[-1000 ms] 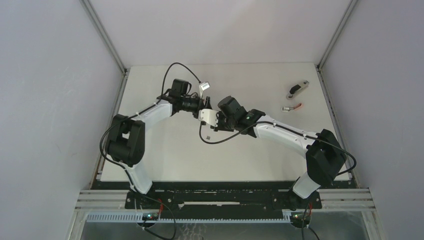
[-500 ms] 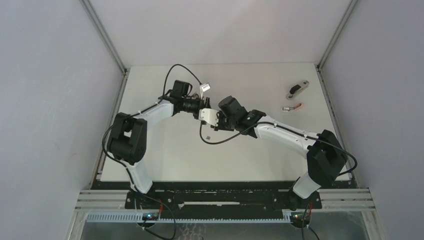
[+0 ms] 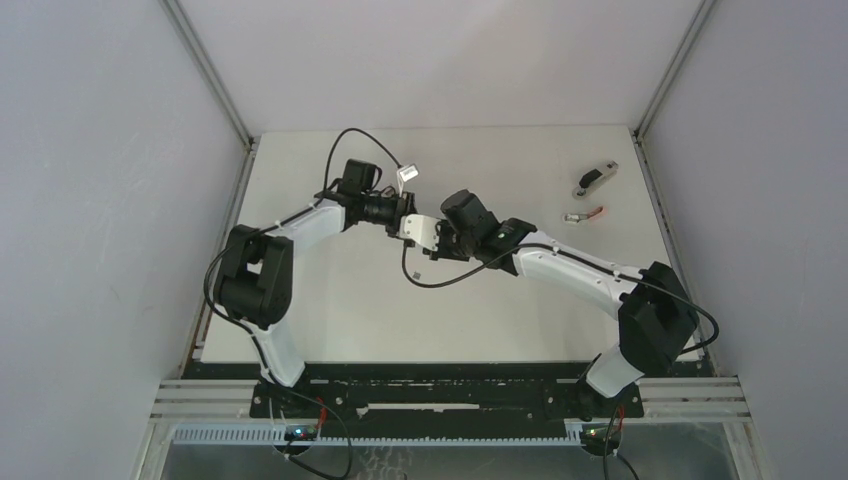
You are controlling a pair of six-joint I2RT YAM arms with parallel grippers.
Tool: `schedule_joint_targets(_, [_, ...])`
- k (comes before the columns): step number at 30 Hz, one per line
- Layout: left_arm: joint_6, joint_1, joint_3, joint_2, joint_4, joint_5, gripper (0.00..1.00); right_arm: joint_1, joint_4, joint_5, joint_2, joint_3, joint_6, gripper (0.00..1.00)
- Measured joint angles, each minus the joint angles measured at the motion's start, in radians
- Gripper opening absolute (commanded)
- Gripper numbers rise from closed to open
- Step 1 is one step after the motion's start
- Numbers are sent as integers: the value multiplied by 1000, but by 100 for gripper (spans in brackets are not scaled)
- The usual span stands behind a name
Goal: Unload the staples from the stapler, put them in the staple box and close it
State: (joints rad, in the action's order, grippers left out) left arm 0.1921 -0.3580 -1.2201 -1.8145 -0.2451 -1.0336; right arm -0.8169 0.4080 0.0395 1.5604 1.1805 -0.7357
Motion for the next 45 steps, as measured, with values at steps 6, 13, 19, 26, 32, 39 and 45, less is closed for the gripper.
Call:
schedule_joint_targets(6, [14, 19, 0, 0, 5, -19, 28, 32, -11, 51, -3, 0, 18, 4])
schedule_joint_targets(13, [34, 29, 0, 0, 27, -18, 28, 85, -18, 138, -3, 0, 51, 15])
schedule_joint_targets(19, [53, 36, 0, 0, 51, -18, 28, 147, -28, 245, -3, 0, 105, 24])
schedule_joint_targets(26, [61, 42, 0, 11, 71, -16, 28, 210, -30, 360, -3, 0, 166, 28])
schedule_joint_targets(32, [61, 48, 0, 38, 74, 6, 28, 253, -30, 423, -3, 0, 204, 29])
schedule_joint_targets(39, [78, 68, 0, 57, 89, 1, 28, 310, -15, 478, -3, 0, 212, 27])
schedule_joint_targets(45, [87, 71, 0, 64, 106, -13, 28, 334, -1, 513, 0, 0, 213, 28])
